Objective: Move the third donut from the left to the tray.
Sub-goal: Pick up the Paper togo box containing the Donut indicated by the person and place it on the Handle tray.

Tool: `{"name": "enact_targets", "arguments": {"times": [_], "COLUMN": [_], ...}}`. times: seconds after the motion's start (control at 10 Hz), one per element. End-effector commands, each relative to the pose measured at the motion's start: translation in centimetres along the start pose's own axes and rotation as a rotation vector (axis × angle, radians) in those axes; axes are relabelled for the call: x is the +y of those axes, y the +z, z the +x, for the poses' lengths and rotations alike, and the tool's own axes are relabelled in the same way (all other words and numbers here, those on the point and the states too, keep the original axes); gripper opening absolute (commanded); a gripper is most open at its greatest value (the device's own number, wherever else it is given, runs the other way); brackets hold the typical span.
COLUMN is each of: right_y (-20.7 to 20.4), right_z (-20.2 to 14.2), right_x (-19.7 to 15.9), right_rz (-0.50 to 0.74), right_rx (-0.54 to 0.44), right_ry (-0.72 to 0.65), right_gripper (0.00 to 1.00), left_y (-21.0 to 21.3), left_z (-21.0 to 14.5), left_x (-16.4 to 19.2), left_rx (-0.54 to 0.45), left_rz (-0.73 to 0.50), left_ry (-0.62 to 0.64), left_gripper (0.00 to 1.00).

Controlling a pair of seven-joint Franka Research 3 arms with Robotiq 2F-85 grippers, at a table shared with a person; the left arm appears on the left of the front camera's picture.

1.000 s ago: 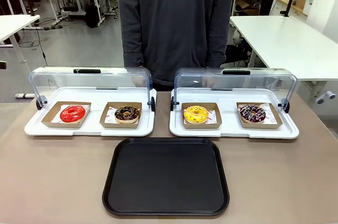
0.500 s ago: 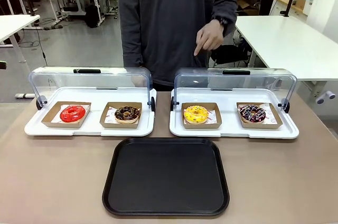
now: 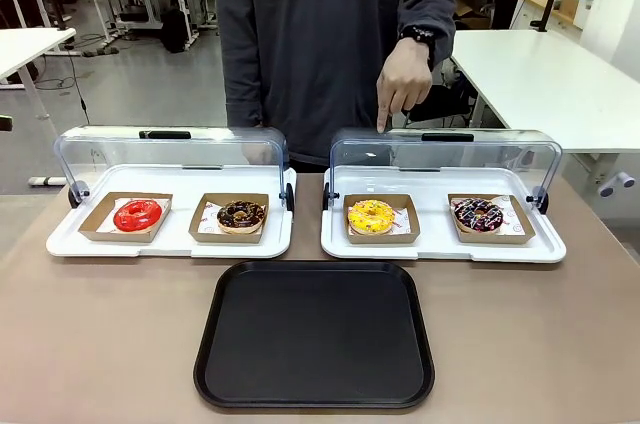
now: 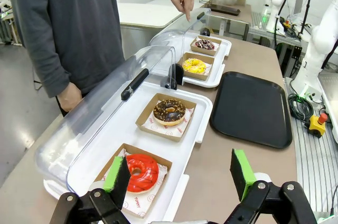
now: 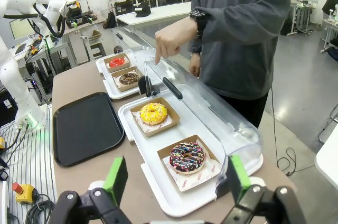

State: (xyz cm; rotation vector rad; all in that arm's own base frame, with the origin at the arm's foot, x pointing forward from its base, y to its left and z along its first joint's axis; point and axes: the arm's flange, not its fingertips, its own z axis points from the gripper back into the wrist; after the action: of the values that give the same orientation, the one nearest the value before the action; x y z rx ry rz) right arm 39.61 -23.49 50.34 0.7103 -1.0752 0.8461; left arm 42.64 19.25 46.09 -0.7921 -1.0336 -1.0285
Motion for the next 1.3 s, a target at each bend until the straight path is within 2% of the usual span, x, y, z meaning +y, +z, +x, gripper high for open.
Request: {"name": "enact_targets", "arguments": {"times": [0.0, 0.9, 1.0, 1.2], "right_y": [-0.1, -0.1, 0.0, -4.1], "right_z": [0.2, 0.2, 0.0, 3.8], "right_x": [-0.1, -0.1, 0.0, 1.3], "right_rz": [0.003, 0.003, 0.0, 0.079], "right_rx": [-0.021, -0.021, 0.0, 0.123], "right_ry": [0.013, 0.013, 0.0, 0.136], "right_gripper": [1.0, 1.0, 1.0, 1.0], "left_y": [0.0, 0.0, 0.0, 0.0], "left_z": [0.0, 0.0, 0.0, 0.0], "left_x": [-0.1, -0.1, -0.1, -0.1], "left_rx": [-0.006, -0.006, -0.006, -0.006], "left_rz": [-0.001, -0.001, -0.001, -0.001], "left_ry": [-0.002, -0.002, -0.002, -0.002], "left_gripper": [1.0, 1.0, 1.0, 1.0]}}
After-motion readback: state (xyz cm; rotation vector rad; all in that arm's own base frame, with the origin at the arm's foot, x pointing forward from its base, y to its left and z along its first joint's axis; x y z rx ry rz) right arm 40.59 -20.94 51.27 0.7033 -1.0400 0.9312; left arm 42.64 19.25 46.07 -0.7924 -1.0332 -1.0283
